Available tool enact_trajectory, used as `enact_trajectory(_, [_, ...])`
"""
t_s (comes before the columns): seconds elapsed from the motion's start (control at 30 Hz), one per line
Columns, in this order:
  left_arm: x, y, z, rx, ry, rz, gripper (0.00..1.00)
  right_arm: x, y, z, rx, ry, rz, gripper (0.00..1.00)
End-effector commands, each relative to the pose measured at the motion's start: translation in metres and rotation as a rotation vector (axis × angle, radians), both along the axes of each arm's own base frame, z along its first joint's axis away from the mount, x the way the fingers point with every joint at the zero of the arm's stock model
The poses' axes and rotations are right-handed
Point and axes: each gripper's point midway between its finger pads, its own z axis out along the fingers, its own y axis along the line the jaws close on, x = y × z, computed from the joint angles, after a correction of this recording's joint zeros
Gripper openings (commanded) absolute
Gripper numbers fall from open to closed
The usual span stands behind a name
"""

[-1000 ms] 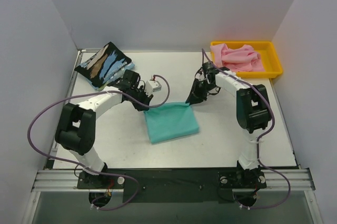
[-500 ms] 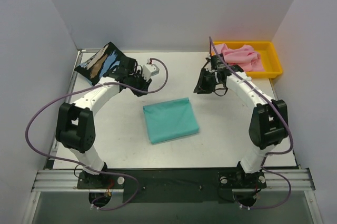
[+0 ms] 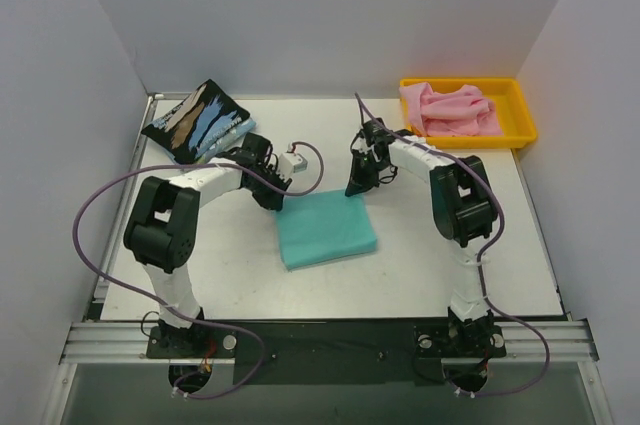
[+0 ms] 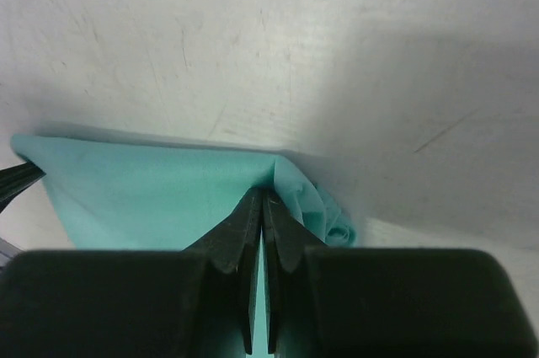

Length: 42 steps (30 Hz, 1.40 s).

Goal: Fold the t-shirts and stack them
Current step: Fold the long partially folded tshirt into a neat square, then put the neatly folded tshirt into the corner of the board with the left arm

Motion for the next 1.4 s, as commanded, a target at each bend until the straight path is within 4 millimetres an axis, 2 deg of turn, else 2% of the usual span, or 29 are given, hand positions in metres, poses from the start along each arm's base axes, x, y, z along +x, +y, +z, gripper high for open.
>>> enact_trajectory(0.0, [0.05, 0.002, 0.005, -0.012, -0.114, 0.064, 0.14, 0.033, -0.002, 0.018, -0.01, -0.073, -0.044, 0.0])
enact_trajectory(0.17, [0.059, -0.007, 0.009, -0.056, -0.112, 0.109, 0.18, 0.039, -0.008, 0.015, -0.013, -0.074, -0.052, 0.0])
enact_trajectory(0.23, [0.072, -0.006, 0.019, -0.06, -0.141, 0.164, 0.24, 0.047, -0.017, 0.02, -0.015, -0.077, -0.082, 0.0])
enact_trajectory(0.33, [0.096, 0.001, 0.046, -0.061, -0.211, 0.267, 0.35, 0.065, -0.031, 0.041, -0.03, -0.122, -0.117, 0.0])
enact_trajectory(0.37, [0.103, 0.006, 0.057, -0.049, -0.246, 0.301, 0.41, 0.068, -0.035, 0.046, -0.039, -0.13, -0.123, 0.05])
enact_trajectory(0.47, [0.112, 0.019, 0.078, -0.053, -0.261, 0.434, 0.53, 0.076, -0.044, 0.079, -0.048, -0.196, -0.129, 0.18])
enact_trajectory(0.5, [0.112, 0.021, 0.088, -0.073, -0.262, 0.466, 0.55, 0.074, -0.049, 0.085, -0.068, -0.208, -0.131, 0.27])
enact_trajectory(0.53, [0.108, 0.022, 0.091, -0.104, -0.224, 0.521, 0.57, 0.071, -0.051, 0.1, -0.07, -0.243, -0.119, 0.32])
enact_trajectory(0.57, [0.105, 0.024, 0.098, -0.12, -0.224, 0.539, 0.57, 0.065, -0.055, 0.099, -0.079, -0.232, -0.113, 0.4])
enact_trajectory(0.6, [0.097, 0.024, 0.098, -0.15, -0.164, 0.615, 0.58, 0.06, -0.057, 0.107, -0.08, -0.244, -0.102, 0.44])
enact_trajectory(0.63, [0.089, 0.026, 0.099, -0.158, -0.144, 0.64, 0.58, 0.048, -0.06, 0.102, -0.088, -0.214, -0.09, 0.48])
enact_trajectory(0.67, [0.081, 0.026, 0.098, -0.172, -0.097, 0.688, 0.59, 0.04, -0.058, 0.107, -0.073, -0.211, -0.066, 0.53])
enact_trajectory(0.7, [0.067, 0.027, 0.094, -0.178, -0.061, 0.704, 0.59, 0.028, -0.06, 0.096, -0.079, -0.175, -0.05, 0.58])
enact_trajectory(0.73, [0.057, 0.024, 0.088, -0.2, -0.002, 0.741, 0.59, 0.021, -0.059, 0.097, -0.065, -0.167, -0.038, 0.59])
enact_trajectory(0.77, [0.044, 0.024, 0.082, -0.209, 0.037, 0.76, 0.59, 0.009, -0.061, 0.085, -0.073, -0.128, -0.028, 0.61])
enact_trajectory(0.9, [0.004, 0.017, 0.056, -0.266, 0.192, 0.818, 0.63, -0.028, -0.058, 0.057, -0.07, -0.022, 0.006, 0.61])
enact_trajectory(0.93, [-0.001, 0.015, 0.052, -0.277, 0.221, 0.838, 0.64, -0.032, -0.058, 0.054, -0.075, -0.013, 0.006, 0.61])
enact_trajectory(1.0, [-0.018, 0.016, 0.031, -0.27, 0.283, 0.86, 0.68, -0.042, -0.051, 0.046, -0.066, 0.009, 0.016, 0.61])
enact_trajectory(1.1, [-0.022, 0.011, 0.02, -0.311, 0.328, 0.907, 0.74, -0.057, -0.048, 0.031, -0.043, 0.063, -0.012, 0.61])
enact_trajectory(1.3, [-0.031, 0.002, -0.005, -0.292, 0.387, 0.937, 0.73, -0.078, -0.042, 0.0, 0.01, 0.135, -0.045, 0.59])
enact_trajectory(1.37, [-0.04, 0.001, -0.016, -0.282, 0.424, 0.956, 0.71, -0.08, -0.039, -0.007, 0.025, 0.143, -0.056, 0.58])
